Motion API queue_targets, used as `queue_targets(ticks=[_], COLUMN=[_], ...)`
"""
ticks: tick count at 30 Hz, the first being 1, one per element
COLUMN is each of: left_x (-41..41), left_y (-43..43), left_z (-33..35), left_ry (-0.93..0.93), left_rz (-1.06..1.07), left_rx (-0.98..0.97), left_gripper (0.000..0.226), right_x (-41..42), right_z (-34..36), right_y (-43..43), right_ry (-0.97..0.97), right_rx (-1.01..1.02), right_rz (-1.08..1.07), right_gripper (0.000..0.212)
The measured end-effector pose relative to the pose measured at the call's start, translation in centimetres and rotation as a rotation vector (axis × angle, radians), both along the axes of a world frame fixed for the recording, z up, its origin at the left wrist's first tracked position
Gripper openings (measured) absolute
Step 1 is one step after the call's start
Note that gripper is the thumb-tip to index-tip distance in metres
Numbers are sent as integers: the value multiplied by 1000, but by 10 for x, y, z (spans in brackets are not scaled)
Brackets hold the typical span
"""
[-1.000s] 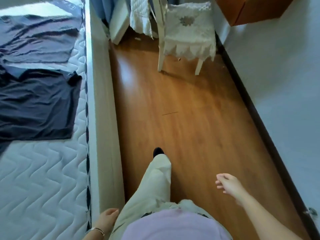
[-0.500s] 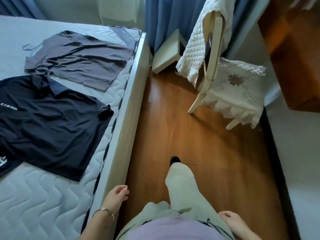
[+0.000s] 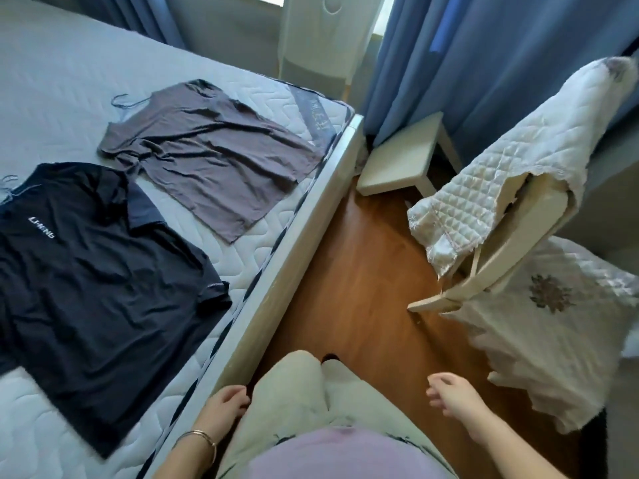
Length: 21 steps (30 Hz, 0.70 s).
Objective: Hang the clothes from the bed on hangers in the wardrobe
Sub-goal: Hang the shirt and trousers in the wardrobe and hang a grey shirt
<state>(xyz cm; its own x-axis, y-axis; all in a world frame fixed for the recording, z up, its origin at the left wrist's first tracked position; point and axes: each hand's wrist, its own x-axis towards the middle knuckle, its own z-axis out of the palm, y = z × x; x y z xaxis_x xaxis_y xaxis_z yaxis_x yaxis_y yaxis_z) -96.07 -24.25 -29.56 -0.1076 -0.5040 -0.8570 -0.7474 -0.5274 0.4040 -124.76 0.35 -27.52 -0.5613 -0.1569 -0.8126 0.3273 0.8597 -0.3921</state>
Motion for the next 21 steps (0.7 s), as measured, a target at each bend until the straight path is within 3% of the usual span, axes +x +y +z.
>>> queue_targets(ticks=[5, 9, 12, 15, 21], left_x=[-48, -80, -107, -142, -231], left_y=[-48, -88, -128, -188, -318], left_z=[-9, -25, -36, -41, -15], left_ry=[-19, -70, -65, -79, 126], left_rz=[64, 95, 116, 117, 199], left_rx=[3, 57, 140, 165, 22], left_gripper=[19, 20, 34, 27, 9], right_x=[-81, -119, -143, -177, -236], right_z=[4, -13, -19, -16, 26], right_y=[-100, -142, -161, -190, -314], right_ry=[43, -11, -37, -89, -5], right_rx=[-117, -13, 130, 247, 176], right_rz=[110, 169, 185, 230, 196], right_gripper=[14, 11, 25, 46, 10])
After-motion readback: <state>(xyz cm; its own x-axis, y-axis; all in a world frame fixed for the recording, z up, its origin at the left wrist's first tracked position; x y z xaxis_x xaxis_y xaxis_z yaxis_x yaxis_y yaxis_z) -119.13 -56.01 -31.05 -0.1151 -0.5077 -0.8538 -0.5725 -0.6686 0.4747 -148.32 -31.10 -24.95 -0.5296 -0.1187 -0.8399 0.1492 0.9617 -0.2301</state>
